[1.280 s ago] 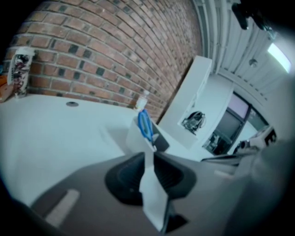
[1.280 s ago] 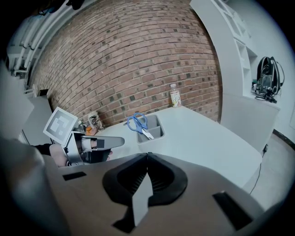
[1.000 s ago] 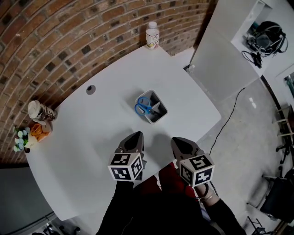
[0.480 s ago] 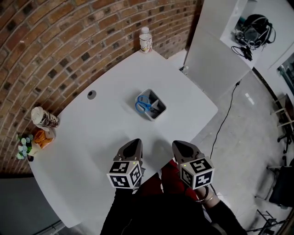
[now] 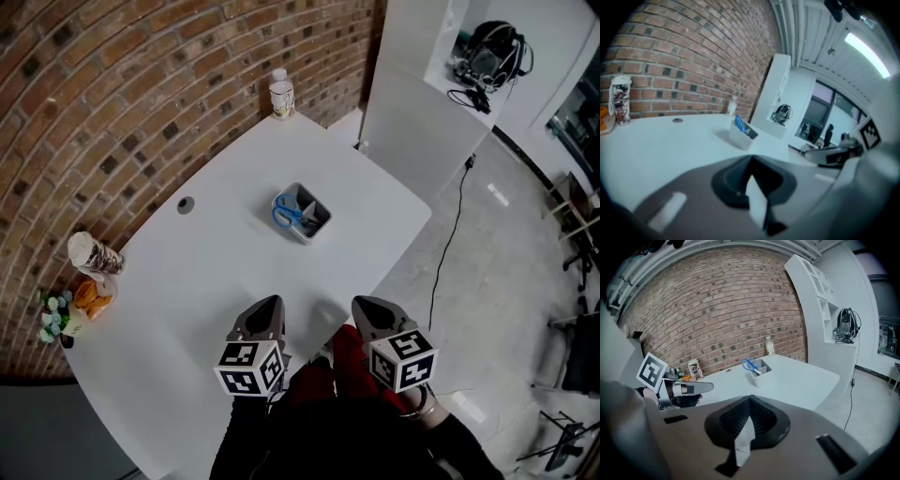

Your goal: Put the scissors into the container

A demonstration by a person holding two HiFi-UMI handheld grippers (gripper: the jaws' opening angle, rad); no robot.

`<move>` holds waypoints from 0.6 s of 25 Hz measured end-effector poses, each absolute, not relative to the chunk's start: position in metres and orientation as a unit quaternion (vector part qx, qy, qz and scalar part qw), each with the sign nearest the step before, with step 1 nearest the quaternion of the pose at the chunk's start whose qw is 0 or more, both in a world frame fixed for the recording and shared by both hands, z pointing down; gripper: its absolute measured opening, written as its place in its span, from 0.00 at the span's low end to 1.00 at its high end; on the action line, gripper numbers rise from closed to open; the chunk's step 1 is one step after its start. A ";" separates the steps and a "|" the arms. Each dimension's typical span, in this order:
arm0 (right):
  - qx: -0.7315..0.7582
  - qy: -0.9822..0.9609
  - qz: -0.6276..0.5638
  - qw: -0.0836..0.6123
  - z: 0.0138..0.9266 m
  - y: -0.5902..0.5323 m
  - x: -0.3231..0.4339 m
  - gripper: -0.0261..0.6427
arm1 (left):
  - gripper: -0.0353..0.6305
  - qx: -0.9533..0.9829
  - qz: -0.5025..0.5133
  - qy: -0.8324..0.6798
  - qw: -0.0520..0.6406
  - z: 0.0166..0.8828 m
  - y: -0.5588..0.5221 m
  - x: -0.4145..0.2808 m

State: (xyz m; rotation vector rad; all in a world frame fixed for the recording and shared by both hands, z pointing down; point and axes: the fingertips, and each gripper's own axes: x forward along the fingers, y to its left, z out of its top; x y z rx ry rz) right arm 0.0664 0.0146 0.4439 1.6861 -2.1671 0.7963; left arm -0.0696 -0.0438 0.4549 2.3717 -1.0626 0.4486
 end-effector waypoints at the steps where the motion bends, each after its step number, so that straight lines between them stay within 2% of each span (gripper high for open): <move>1: 0.584 -0.750 0.275 0.141 0.443 0.019 0.064 0.05 | 0.06 0.872 0.164 -0.388 0.248 0.454 -0.042 -0.072; 15: 0.580 -0.762 0.252 0.135 0.423 0.049 0.049 0.05 | 0.06 0.878 0.163 -0.376 0.246 0.445 -0.016 -0.095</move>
